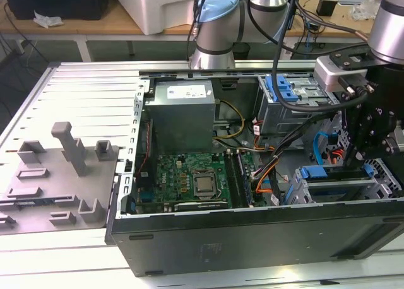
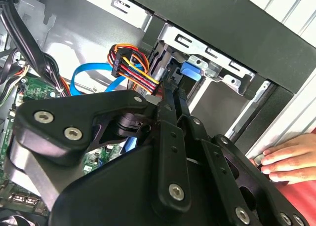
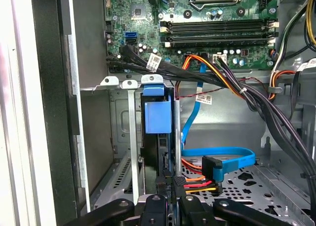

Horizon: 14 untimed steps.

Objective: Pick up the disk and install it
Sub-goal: 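Insert the first disk wire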

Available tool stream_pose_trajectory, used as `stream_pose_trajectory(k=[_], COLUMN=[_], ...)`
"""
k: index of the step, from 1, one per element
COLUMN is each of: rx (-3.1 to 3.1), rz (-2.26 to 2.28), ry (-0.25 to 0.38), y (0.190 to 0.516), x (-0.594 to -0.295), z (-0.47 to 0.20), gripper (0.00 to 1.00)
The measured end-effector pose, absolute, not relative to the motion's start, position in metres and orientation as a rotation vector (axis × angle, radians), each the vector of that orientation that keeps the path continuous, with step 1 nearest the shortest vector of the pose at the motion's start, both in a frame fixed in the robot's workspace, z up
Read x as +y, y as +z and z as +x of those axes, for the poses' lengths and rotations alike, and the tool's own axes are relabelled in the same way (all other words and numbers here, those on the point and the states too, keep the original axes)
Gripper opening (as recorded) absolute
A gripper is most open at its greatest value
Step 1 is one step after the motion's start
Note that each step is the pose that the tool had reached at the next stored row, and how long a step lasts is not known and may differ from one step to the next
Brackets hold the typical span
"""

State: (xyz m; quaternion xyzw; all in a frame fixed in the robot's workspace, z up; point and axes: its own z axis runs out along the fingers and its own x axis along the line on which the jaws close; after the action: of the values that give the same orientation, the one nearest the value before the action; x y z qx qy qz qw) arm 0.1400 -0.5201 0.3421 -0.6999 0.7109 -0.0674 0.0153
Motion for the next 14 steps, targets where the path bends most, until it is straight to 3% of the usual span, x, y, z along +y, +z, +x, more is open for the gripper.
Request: stream_pose_trajectory(k=[14], rx=[2.212], rz=[-2.178], ry=[-0.21], y=[0.3401], x=[-0.5201], z=[0.1401], gripper=[0.16])
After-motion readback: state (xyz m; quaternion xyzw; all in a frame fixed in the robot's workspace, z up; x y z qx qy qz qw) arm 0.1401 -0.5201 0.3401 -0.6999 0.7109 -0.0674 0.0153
